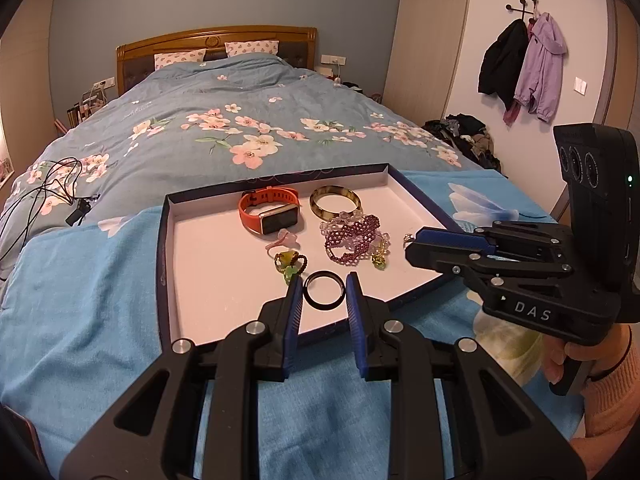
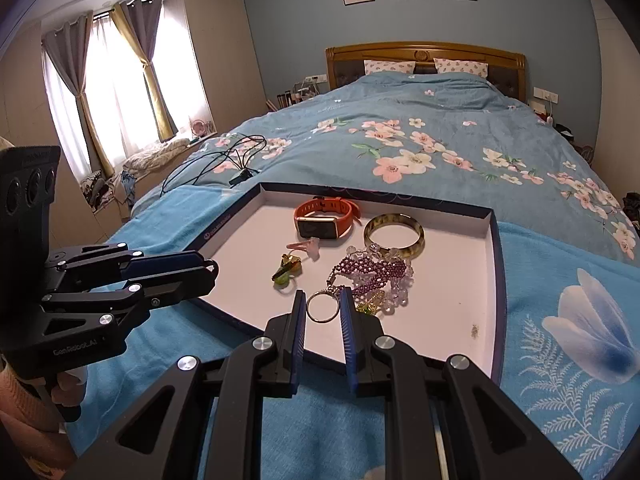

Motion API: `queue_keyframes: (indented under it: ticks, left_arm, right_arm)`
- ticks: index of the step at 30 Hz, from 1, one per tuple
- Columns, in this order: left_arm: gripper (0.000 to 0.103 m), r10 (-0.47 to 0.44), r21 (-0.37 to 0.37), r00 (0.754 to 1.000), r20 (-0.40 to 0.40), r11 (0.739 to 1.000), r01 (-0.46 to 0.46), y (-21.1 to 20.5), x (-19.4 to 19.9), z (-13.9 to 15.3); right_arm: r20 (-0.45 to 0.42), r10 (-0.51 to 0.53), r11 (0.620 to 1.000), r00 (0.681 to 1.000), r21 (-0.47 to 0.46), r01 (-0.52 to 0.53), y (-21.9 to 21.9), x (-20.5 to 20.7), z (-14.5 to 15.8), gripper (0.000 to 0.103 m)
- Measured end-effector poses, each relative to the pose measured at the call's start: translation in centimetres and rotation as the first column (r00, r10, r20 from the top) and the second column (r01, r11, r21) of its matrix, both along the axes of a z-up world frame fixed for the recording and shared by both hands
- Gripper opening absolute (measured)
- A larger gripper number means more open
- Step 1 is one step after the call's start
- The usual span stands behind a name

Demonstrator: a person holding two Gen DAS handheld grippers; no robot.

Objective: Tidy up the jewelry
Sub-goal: 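Carry the silver ring to the box with the right tool while the left tool carries the black ring, then open the right tool over the box while the left tool releases the black ring there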

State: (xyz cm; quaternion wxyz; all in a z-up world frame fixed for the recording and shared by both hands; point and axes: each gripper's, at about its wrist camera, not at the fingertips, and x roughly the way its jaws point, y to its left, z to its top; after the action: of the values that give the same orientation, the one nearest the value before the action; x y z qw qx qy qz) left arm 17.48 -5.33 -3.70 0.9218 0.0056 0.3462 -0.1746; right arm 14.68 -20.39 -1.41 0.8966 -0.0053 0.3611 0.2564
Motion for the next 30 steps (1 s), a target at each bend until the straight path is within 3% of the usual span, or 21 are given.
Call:
queue_keyframes:
  ticks: [30]
  left_arm:
    - [0.022, 0.031, 0.006, 0.992, -0.121, 1.000, -0.031, -0.9, 5.2, -4.1]
  right_arm:
    - [-0.082, -0.039, 0.997, 0.996, -0.066, 0.034, 0.9, 3.4, -3.0, 0.016]
